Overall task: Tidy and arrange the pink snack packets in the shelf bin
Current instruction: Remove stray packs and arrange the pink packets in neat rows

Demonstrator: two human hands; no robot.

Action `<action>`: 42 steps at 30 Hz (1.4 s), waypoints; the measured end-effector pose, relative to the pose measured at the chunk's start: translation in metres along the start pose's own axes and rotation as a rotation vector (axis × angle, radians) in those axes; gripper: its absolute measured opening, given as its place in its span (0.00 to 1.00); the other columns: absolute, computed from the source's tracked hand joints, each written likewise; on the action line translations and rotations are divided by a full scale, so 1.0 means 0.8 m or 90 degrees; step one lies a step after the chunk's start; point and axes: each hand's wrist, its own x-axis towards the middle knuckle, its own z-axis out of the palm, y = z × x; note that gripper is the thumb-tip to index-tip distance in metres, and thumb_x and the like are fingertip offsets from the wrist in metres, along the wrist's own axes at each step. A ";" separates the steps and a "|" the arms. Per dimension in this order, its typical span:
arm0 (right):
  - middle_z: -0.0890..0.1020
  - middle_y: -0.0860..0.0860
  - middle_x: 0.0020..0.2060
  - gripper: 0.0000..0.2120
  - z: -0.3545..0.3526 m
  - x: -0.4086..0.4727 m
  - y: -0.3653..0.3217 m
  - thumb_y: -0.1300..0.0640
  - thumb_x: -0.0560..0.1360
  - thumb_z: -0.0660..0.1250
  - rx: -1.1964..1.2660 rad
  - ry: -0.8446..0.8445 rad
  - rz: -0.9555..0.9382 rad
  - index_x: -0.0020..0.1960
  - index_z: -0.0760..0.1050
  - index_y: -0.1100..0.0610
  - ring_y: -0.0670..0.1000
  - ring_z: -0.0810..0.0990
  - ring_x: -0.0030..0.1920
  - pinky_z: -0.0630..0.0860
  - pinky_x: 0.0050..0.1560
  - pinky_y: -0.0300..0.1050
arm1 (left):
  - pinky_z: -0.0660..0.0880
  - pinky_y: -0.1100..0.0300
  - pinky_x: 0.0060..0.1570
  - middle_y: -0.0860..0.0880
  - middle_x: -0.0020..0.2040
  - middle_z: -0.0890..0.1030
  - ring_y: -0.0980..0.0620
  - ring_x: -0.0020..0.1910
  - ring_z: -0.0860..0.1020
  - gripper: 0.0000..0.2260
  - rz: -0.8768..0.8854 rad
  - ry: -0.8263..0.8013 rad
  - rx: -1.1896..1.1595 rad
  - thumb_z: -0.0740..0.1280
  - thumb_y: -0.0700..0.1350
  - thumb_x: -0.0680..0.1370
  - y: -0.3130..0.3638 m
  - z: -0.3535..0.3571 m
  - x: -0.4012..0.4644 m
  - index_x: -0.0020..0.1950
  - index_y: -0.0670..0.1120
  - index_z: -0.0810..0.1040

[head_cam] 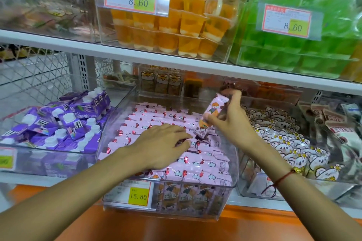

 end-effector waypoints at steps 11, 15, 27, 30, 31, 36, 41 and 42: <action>0.77 0.50 0.50 0.14 -0.009 0.015 -0.010 0.51 0.68 0.76 -0.285 -0.149 -0.103 0.51 0.78 0.51 0.48 0.75 0.47 0.72 0.46 0.42 | 0.61 0.57 0.64 0.56 0.72 0.66 0.53 0.69 0.63 0.21 0.015 0.026 -0.006 0.48 0.58 0.82 -0.001 0.005 0.001 0.72 0.57 0.66; 0.80 0.48 0.57 0.12 0.013 0.010 -0.004 0.48 0.77 0.64 -0.471 -0.294 -0.126 0.58 0.78 0.49 0.52 0.74 0.60 0.65 0.60 0.49 | 0.61 0.57 0.64 0.57 0.72 0.66 0.54 0.70 0.63 0.20 0.015 0.040 -0.005 0.49 0.58 0.82 -0.001 0.005 0.001 0.72 0.57 0.66; 0.80 0.50 0.57 0.13 -0.006 0.001 0.002 0.54 0.78 0.59 -0.409 -0.142 -0.154 0.59 0.78 0.48 0.53 0.71 0.60 0.66 0.59 0.48 | 0.69 0.55 0.57 0.52 0.63 0.74 0.52 0.61 0.69 0.16 0.042 0.021 -0.071 0.54 0.52 0.82 0.008 -0.012 0.037 0.70 0.54 0.67; 0.82 0.48 0.53 0.12 -0.016 0.009 0.006 0.56 0.77 0.62 -0.373 -0.072 -0.128 0.57 0.79 0.48 0.51 0.74 0.58 0.68 0.58 0.45 | 0.66 0.51 0.65 0.52 0.70 0.70 0.49 0.68 0.65 0.18 0.029 -0.008 -0.044 0.51 0.53 0.83 0.010 0.001 0.041 0.72 0.55 0.66; 0.82 0.47 0.51 0.12 -0.017 0.014 0.008 0.56 0.76 0.63 -0.389 -0.069 -0.131 0.56 0.80 0.47 0.51 0.75 0.56 0.68 0.56 0.44 | 0.64 0.52 0.66 0.54 0.71 0.69 0.51 0.69 0.64 0.18 0.039 -0.012 -0.032 0.50 0.53 0.83 0.009 0.003 0.041 0.73 0.55 0.66; 0.83 0.44 0.48 0.07 -0.001 0.053 0.010 0.51 0.74 0.68 -0.434 -0.222 -0.101 0.51 0.81 0.46 0.48 0.80 0.49 0.76 0.51 0.45 | 0.61 0.58 0.62 0.57 0.70 0.69 0.55 0.67 0.63 0.18 0.073 -0.003 -0.027 0.51 0.54 0.83 0.002 0.003 0.042 0.72 0.56 0.67; 0.81 0.48 0.48 0.10 0.024 0.078 0.015 0.50 0.71 0.72 -0.458 -0.337 -0.045 0.50 0.78 0.52 0.49 0.77 0.45 0.68 0.38 0.39 | 0.61 0.57 0.63 0.56 0.70 0.65 0.55 0.66 0.61 0.19 0.072 0.045 -0.008 0.52 0.56 0.82 0.004 0.005 0.038 0.73 0.57 0.64; 0.81 0.49 0.47 0.09 0.025 0.078 0.016 0.50 0.71 0.72 -0.458 -0.336 -0.047 0.49 0.77 0.51 0.50 0.76 0.45 0.68 0.38 0.39 | 0.61 0.56 0.64 0.55 0.70 0.65 0.54 0.67 0.61 0.20 0.069 0.040 -0.008 0.52 0.56 0.82 0.004 0.005 0.038 0.74 0.56 0.62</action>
